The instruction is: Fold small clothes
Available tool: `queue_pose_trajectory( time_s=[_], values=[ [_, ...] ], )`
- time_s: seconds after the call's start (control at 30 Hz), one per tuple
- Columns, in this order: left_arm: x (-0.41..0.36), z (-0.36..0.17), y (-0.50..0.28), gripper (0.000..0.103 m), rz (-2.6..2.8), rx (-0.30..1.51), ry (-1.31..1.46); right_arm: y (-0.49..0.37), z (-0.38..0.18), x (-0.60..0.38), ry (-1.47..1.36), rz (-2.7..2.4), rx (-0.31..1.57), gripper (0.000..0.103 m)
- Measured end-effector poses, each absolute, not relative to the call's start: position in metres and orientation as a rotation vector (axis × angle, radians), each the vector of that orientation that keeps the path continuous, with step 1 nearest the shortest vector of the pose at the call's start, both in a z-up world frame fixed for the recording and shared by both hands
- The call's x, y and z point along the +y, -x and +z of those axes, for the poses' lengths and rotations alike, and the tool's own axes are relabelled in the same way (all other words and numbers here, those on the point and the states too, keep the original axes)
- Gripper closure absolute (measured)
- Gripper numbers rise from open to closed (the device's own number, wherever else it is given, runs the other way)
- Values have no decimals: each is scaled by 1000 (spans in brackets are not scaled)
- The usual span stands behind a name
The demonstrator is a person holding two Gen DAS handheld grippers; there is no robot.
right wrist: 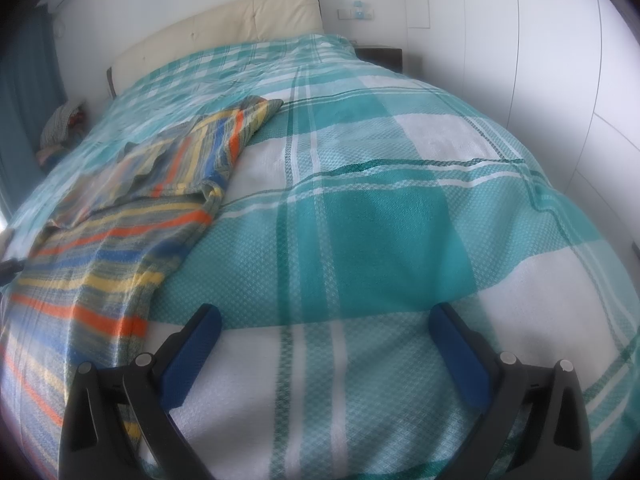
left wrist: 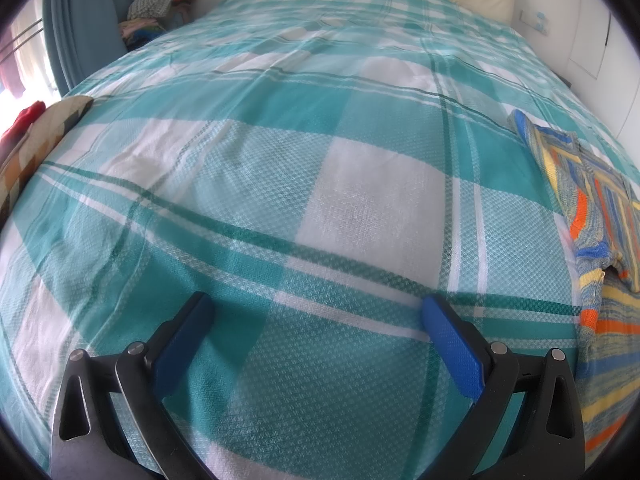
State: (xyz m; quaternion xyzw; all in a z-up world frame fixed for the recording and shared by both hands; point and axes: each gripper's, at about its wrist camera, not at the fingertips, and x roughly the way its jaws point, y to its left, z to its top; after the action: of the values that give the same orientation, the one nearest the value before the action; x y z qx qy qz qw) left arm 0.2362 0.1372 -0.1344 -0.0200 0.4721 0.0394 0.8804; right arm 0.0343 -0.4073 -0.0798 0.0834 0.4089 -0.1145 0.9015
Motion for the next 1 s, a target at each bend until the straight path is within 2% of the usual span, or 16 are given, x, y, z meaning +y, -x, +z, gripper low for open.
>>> queue_pose_trajectory(
  time_s=[0.8, 0.9, 1.0],
  values=[
    [137, -134, -236, 0, 82, 984, 42, -34, -78, -406, -163, -243, 845, 1],
    [137, -134, -236, 0, 82, 984, 42, -37, -62, -397, -63, -222, 843, 1],
    [137, -134, -236, 0, 82, 984, 42, -45, -23, -387, 62, -231, 713, 1]
  ],
)
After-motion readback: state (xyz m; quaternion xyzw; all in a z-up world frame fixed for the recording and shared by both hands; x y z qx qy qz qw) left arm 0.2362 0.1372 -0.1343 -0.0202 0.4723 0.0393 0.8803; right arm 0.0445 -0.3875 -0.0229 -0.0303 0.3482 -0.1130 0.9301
